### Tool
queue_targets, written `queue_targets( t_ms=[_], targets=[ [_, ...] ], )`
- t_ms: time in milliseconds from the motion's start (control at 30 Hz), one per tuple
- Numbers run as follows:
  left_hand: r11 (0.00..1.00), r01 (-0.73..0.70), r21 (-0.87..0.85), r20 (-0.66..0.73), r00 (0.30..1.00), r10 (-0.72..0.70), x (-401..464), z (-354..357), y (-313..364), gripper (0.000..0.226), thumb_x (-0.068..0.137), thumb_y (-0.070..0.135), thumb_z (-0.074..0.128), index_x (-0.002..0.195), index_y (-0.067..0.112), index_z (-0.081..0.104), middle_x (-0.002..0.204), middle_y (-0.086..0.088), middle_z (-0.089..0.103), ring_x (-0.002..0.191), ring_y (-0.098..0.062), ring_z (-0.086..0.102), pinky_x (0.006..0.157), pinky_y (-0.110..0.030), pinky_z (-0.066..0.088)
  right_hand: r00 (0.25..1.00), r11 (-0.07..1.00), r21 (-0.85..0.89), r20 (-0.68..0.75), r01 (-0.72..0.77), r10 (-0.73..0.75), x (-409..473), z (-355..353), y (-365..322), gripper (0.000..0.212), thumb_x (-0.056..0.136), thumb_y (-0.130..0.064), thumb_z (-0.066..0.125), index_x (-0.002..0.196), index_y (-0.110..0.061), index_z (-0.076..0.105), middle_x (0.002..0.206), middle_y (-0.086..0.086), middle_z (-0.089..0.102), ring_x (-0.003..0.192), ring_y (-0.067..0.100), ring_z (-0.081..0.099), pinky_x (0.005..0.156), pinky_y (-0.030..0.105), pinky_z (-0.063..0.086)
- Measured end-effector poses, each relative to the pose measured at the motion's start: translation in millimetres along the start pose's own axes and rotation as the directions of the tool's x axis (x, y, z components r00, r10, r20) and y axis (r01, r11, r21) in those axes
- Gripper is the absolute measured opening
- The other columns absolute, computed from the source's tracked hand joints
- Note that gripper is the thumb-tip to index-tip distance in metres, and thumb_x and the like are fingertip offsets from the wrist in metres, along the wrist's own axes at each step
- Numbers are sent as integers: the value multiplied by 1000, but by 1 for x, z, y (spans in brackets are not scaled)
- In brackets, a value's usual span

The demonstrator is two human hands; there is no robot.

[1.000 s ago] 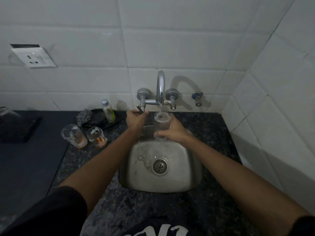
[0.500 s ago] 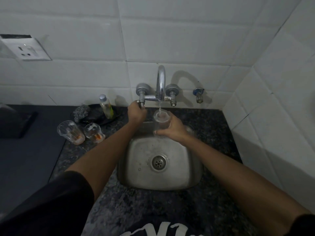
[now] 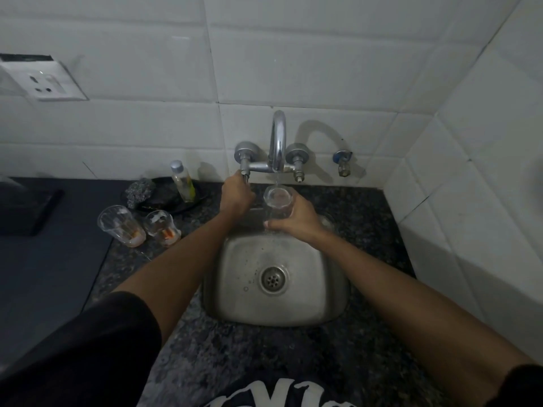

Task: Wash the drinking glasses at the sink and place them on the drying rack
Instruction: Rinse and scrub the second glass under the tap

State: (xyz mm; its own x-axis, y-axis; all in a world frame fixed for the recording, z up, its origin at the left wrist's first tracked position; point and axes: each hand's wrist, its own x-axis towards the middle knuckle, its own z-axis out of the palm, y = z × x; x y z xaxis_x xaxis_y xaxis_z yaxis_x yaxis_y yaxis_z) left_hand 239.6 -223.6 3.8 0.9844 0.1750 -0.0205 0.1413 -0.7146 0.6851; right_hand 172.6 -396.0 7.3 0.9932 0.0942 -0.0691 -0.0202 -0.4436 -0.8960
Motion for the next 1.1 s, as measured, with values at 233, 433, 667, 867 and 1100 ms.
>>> queue_targets(
  t_ms=[233, 433, 667, 867, 1100],
  targets=[
    [992, -119, 51, 110, 987, 113, -7, -13, -8, 42, 93, 2, 56, 135, 5, 51, 104, -21, 69, 94, -39, 67, 80, -46, 55, 999, 999, 4, -23, 35, -35, 1, 3, -3, 77, 61, -23, 99, 128, -24, 63, 116, -8, 74, 107, 8, 70, 97, 35, 58],
    [977, -213, 15, 125, 970, 210, -32, -30, -27, 50, 86, 20, 61, 135, 12, 56, 112, -14, 73, 100, -36, 69, 87, -48, 57, 999, 999, 3, 15, 32, -32, -5, 7, -5, 74, 61, -17, 99, 127, -22, 64, 112, -8, 75, 102, 7, 72, 93, 31, 60],
    [971, -239, -13, 136, 962, 239, -51, -40, -36, 60, 93, 25, 70, 146, 7, 51, 137, -13, 65, 125, -30, 62, 104, -37, 49, 998, 999, 26, -56, 40, -38, -11, 7, -6, 72, 64, -23, 99, 125, -25, 61, 112, -9, 74, 101, 6, 72, 92, 29, 59],
    [960, -278, 1, 91, 956, 277, -61, -45, -34, 52, 96, 28, 68, 141, 5, 57, 134, -14, 67, 123, -32, 63, 100, -38, 49, 987, 997, 28, -143, 73, -68, -16, 10, -6, 68, 68, -26, 97, 125, -21, 62, 107, -10, 75, 95, 0, 72, 86, 25, 59],
    [958, -287, 2, 79, 955, 286, -66, -50, -35, 54, 96, 32, 67, 142, 6, 57, 133, -13, 68, 121, -29, 65, 101, -39, 52, 972, 993, 0, -207, 118, -115, -19, 10, -6, 74, 65, -42, 95, 127, -22, 60, 111, -9, 74, 101, 6, 72, 90, 34, 61]
  ],
)
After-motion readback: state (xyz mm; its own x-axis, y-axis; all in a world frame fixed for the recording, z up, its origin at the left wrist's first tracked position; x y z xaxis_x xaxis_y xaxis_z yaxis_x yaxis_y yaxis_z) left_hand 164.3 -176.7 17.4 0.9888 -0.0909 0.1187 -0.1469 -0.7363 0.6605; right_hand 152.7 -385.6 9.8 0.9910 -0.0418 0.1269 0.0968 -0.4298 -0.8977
